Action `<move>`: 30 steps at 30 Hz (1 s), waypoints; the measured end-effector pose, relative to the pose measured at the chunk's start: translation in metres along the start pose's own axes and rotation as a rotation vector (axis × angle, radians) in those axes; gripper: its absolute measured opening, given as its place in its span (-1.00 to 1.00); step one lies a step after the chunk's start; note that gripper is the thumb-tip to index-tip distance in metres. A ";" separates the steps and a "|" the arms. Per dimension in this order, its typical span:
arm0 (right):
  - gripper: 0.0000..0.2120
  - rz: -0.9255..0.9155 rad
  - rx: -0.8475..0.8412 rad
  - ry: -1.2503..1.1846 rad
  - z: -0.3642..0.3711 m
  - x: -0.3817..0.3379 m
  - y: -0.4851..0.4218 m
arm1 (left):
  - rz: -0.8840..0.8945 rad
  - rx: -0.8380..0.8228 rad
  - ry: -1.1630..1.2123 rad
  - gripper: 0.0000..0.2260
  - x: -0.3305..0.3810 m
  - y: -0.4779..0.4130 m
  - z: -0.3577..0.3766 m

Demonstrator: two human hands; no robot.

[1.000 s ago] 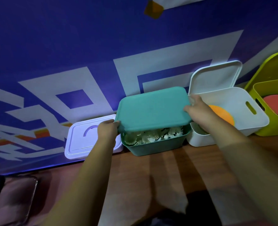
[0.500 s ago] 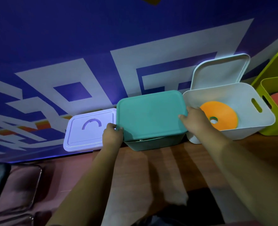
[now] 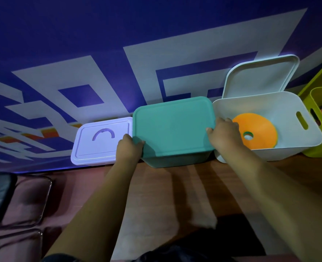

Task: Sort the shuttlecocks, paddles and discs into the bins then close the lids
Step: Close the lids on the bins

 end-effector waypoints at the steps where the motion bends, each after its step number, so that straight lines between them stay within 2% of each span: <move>1: -0.59 0.005 -0.019 -0.022 0.002 0.002 0.000 | -0.005 -0.006 -0.007 -0.62 0.001 0.000 -0.001; 5: -0.56 0.000 -0.053 -0.066 0.012 0.005 -0.001 | -0.002 -0.039 -0.027 -0.59 -0.003 -0.006 -0.001; 8: -0.58 -0.009 -0.074 -0.006 0.015 -0.002 -0.002 | 0.031 -0.071 -0.076 -0.54 -0.001 -0.011 0.000; 10: -0.57 -0.007 -0.093 0.050 0.015 -0.006 -0.004 | 0.115 -0.100 -0.092 -0.42 0.006 -0.017 0.003; 12: -0.56 0.001 -0.101 0.084 0.015 -0.008 -0.005 | 0.233 -0.150 -0.103 -0.23 0.017 -0.023 0.004; 16: -0.57 0.025 -0.123 0.121 0.014 -0.010 -0.003 | 0.324 -0.276 -0.329 -0.17 0.028 -0.042 0.008; 20: -0.55 0.046 -0.176 0.166 0.019 -0.013 0.001 | 0.277 -0.337 -0.395 -0.08 0.029 -0.049 0.010; 26: -0.53 0.099 -0.176 0.227 0.020 -0.022 0.002 | 0.288 -0.390 -0.403 -0.07 0.029 -0.056 0.011; 30: -0.40 0.095 -0.161 0.264 0.021 -0.033 -0.004 | 0.296 -0.412 -0.439 0.03 0.039 -0.053 0.009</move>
Point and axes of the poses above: each hand's wrist, its own y-axis away from the middle knuckle, its own z-axis out of the palm, x = y × z, the point moved 6 cm from there along -y, towards the middle knuckle, and after that the axes turned 9 degrees about x, right-handed, at the moved point
